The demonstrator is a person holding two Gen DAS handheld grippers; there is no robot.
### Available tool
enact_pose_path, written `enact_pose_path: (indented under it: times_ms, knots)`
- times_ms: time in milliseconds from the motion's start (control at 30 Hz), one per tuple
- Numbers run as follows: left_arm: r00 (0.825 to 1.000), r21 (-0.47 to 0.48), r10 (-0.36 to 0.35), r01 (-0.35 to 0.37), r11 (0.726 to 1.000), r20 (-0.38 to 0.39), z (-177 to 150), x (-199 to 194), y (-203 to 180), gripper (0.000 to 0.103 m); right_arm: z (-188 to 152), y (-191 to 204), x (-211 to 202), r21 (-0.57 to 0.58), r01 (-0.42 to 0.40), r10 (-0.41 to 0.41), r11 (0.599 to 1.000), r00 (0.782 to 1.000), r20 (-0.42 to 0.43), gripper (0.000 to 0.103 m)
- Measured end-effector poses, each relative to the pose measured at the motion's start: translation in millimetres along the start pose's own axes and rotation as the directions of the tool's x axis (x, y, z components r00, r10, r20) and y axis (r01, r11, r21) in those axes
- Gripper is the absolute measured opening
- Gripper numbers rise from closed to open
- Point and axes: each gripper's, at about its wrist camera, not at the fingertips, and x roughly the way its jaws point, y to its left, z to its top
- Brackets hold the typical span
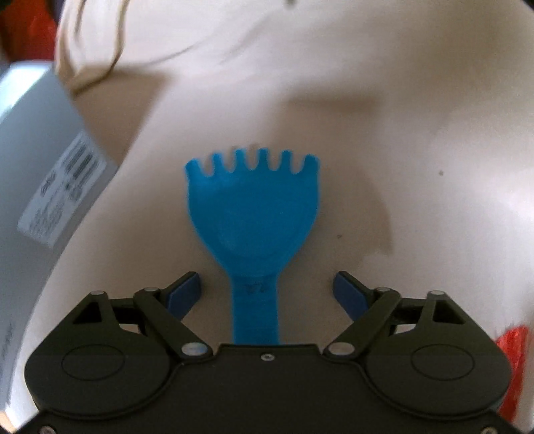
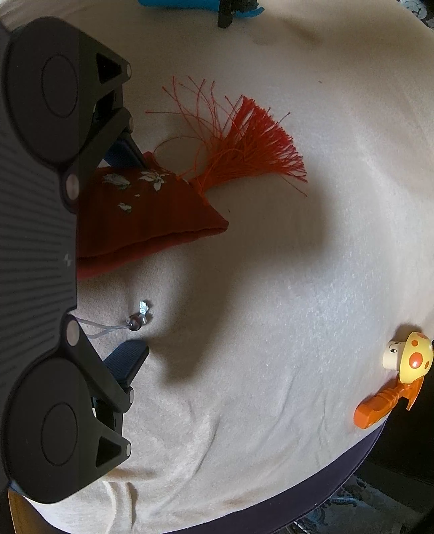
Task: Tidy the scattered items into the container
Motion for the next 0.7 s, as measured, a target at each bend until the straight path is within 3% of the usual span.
enact_pose_path:
  times_ms: [100,333,533,633,700]
  knots:
    - [0.999,0.054,-0.042,0.042,0.998,-0.009,-4,-8,-10,0.052,1,0,0,-0.005,-0.002,0.002,1.0,1.0,-0.003,0.103]
    - [0.977,0.201,-0.141,0.172,0.964,-0.161,-33,-28,-37,0.049,0,0,0,-0.019,-0.008,0.008,1.0,1.0,-0.007,0.103]
    - [0.953,0.376,-0.123,0.225,0.899,-0.276,-79,-49,-55,0.05,3,-3,-1,-0.03,-0.029,0.028,0.999,0.999,-0.031,0.103]
    - [0.94,0.33,-0.147,0.251,0.91,-0.308,-90,-57,-45,0.05,6,-4,-1,-0.02,-0.039,0.037,0.999,0.998,-0.052,0.103]
    - [0.921,0.241,-0.229,0.311,0.919,-0.316,-90,-63,-31,0.049,9,-3,-1,-0.014,-0.037,0.036,0.999,0.997,-0.07,0.103]
